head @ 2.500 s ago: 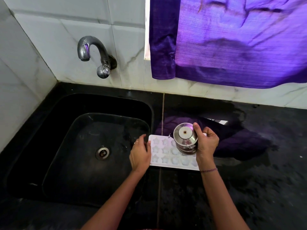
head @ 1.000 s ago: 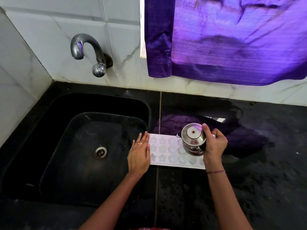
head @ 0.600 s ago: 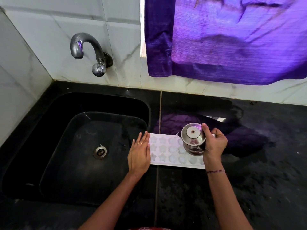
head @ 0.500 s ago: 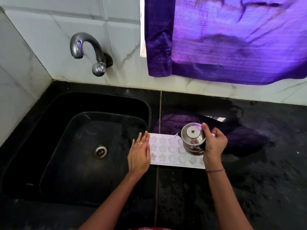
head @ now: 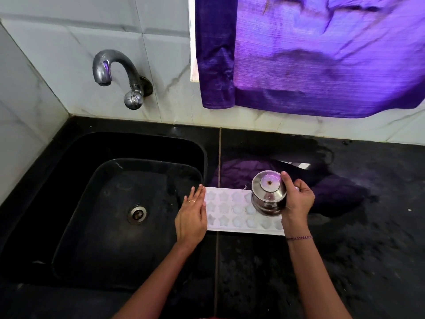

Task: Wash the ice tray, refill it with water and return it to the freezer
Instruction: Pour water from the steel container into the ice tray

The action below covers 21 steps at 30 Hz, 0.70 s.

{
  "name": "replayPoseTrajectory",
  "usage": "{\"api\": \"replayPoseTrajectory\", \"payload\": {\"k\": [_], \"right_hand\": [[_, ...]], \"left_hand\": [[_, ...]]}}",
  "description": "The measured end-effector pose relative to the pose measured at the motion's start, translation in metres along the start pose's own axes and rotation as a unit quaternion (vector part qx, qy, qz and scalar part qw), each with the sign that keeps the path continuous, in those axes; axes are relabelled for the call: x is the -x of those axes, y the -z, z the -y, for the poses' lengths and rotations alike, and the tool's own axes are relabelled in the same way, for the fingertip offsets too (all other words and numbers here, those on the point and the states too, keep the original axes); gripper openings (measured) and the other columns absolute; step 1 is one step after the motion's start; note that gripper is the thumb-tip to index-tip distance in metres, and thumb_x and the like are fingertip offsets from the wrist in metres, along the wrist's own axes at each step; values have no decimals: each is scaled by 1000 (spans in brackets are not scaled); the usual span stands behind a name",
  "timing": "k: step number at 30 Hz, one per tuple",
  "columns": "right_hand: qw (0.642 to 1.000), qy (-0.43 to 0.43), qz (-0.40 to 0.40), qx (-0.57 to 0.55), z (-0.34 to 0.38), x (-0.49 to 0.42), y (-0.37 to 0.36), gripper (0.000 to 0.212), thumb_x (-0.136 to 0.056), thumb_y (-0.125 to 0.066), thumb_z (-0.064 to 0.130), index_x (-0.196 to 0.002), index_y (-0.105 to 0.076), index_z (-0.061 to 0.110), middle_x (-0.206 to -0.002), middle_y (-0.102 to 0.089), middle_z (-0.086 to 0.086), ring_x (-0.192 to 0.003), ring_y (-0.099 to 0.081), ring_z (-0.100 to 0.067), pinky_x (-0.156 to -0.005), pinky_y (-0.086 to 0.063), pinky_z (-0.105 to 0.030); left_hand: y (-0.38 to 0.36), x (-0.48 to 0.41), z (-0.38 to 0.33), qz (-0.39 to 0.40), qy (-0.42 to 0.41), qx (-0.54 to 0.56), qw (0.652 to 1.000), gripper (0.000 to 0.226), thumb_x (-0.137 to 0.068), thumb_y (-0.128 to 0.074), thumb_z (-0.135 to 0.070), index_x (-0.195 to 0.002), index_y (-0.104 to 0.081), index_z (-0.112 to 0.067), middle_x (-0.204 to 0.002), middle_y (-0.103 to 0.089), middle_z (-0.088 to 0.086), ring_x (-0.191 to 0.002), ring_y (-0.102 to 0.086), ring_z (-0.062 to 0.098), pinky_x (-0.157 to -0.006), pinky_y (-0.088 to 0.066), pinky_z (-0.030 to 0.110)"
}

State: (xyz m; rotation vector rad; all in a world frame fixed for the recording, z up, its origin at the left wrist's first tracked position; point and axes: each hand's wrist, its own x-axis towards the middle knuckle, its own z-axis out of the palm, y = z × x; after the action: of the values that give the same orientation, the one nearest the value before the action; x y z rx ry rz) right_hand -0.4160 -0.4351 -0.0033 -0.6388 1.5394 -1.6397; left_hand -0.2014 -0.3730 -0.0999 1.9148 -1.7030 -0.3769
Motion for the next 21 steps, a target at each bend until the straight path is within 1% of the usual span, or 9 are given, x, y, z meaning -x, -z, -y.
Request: {"api": "replayPoseTrajectory", "payload": {"k": [5, 8, 12, 16, 21], "right_hand": [[1000, -5, -7, -15, 2, -4, 6, 51, -77, -76, 16, -50, -32, 20, -43, -39, 11, -51, -37, -7, -50, -39, -17], [1000, -1, -13, -9, 4, -6, 10, 51, -77, -76, 16, -51, -32, 20, -42, -40, 12, -50, -38, -6, -50, -39, -18], [1000, 10, -22, -6, 4, -11, 17, 52, -76, -77, 16, -49, -32, 21, -41, -37, 13, -50, -34, -7, -52, -37, -22], [999, 21, -25, 1, 5, -15, 22, 55, -75, -77, 16, -45, -32, 22, -41, -34, 13, -50, -31, -8, -53, -33, -24], [998, 38, -28, 38, 7, -14, 22, 54, -76, -76, 16, -50, -30, 18, -37, -30, 14, -46, -27, -5, -51, -32, -20]], "left_hand": [[0, 0, 0, -3, -3, -5, 1000, 57, -94, -13, -34, -143, -36, -19, -149, -30, -11, -140, -19, 4, -117, -18, 26], [0, 0, 0, -6, -3, -3, 1000, 57, -94, -14, -34, -143, -37, -18, -149, -33, -9, -140, -20, 5, -117, -19, 26], [0, 0, 0, -5, -2, -4, 1000, 58, -93, -13, -34, -143, -37, -17, -149, -35, -7, -140, -19, 5, -116, -17, 25], [0, 0, -1, -5, -2, 6, 1000, 58, -93, -13, -35, -144, -36, -17, -150, -35, -6, -140, -20, 4, -116, -18, 25], [0, 1, -1, -10, -3, 18, 1000, 57, -93, -14, -34, -143, -37, -16, -149, -35, -6, -140, -20, 4, -116, -21, 27]]}}
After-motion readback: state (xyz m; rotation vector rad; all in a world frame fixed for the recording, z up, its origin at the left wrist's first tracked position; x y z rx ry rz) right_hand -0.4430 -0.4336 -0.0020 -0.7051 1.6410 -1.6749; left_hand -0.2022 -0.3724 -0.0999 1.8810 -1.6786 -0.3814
